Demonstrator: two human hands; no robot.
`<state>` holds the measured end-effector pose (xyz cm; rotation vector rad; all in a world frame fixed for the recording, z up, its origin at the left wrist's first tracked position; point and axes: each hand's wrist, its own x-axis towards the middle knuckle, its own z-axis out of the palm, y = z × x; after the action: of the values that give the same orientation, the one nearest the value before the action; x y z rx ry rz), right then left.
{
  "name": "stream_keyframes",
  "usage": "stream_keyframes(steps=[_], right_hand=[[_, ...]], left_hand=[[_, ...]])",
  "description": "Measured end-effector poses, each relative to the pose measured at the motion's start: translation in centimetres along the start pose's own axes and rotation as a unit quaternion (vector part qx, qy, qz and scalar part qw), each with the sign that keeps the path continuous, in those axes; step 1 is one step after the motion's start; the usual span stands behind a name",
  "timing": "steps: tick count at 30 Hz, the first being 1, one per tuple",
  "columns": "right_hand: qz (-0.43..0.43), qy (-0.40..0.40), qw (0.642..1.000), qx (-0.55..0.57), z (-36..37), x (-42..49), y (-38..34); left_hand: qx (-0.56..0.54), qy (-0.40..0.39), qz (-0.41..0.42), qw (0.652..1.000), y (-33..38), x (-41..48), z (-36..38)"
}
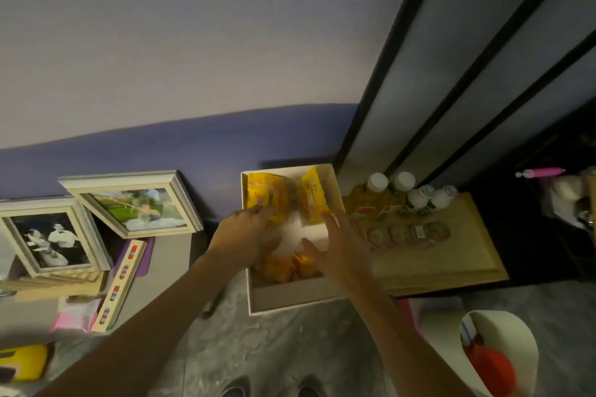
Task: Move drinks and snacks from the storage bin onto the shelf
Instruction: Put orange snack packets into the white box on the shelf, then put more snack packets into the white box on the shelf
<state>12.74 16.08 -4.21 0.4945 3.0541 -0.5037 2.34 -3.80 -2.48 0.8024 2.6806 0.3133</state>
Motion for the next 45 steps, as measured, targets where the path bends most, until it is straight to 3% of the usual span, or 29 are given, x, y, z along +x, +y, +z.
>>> stream_keyframes(steps=[4,14,20,29,37,45], right_hand=[[-0.006,0.026,0.998,0.064,-8.3,0.1,-1.7],[-0.021,0.078,0.994,0.076,-31.8,-0.7,-8.9],[-0.042,0.098,0.991,0.080,-38.5,-3.2,-13.8],[-0.138,0.056,0.984,0.094,-37.0,-4.7,-21.6],[-0.290,-0.038,0.950,0.105,-30.5,-7.3,-33.0],[-0.387,-0.147,0.904,0.103,-21.9,-14.8,-44.8]], left_hand=[[-0.070,0.073,-0.010,0.995,-0.2,-2.3,-7.8],[-0.036,0.216,0.075,0.973,2.7,-8.5,-30.1],[-0.012,0.236,0.095,0.967,2.6,-13.1,-37.1],[-0.008,0.271,0.018,0.962,-2.5,-23.3,-37.8],[0.002,0.286,-0.156,0.945,-9.5,-37.9,-34.4],[-0.024,0.291,-0.311,0.904,-14.8,-53.8,-29.2]])
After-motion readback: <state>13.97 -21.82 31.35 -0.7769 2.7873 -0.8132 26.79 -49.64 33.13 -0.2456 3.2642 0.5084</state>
